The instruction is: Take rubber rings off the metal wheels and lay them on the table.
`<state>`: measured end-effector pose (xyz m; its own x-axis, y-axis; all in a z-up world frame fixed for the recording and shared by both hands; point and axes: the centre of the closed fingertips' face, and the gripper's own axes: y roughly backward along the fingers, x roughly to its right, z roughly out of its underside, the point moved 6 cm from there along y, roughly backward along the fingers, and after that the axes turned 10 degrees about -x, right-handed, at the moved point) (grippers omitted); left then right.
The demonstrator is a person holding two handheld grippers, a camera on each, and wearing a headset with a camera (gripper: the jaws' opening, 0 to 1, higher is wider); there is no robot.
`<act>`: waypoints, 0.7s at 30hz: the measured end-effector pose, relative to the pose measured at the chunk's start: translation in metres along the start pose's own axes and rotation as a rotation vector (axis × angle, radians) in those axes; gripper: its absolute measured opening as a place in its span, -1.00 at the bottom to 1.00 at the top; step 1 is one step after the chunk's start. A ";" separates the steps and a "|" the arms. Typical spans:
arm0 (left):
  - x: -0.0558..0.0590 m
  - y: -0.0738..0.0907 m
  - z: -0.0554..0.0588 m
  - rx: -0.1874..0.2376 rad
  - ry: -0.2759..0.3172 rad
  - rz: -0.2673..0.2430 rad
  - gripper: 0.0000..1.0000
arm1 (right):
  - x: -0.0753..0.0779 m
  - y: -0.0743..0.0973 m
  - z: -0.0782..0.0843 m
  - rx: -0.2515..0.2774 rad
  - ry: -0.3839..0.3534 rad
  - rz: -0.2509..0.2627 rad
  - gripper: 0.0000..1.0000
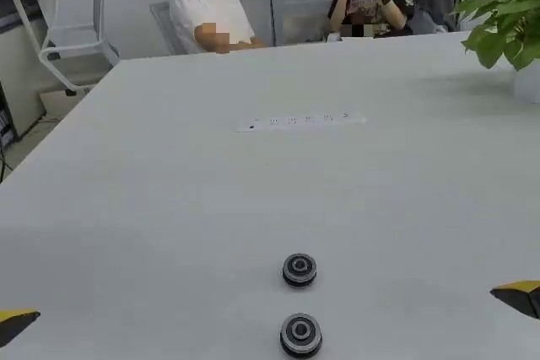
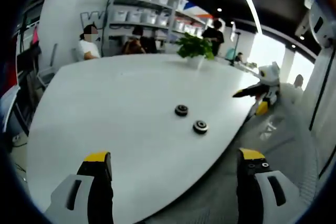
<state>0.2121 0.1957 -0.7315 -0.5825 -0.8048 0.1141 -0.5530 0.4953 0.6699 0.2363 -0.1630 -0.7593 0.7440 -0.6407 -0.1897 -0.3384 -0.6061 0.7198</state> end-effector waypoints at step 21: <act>-0.003 0.010 0.003 0.007 -0.004 -0.038 1.00 | -0.004 0.002 0.007 -0.003 -0.014 -0.001 0.98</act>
<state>0.2066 0.2037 -0.7273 -0.5632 -0.8218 0.0860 -0.5789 0.4667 0.6686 0.2291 -0.1648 -0.7616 0.7364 -0.6464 -0.1996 -0.3360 -0.6055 0.7214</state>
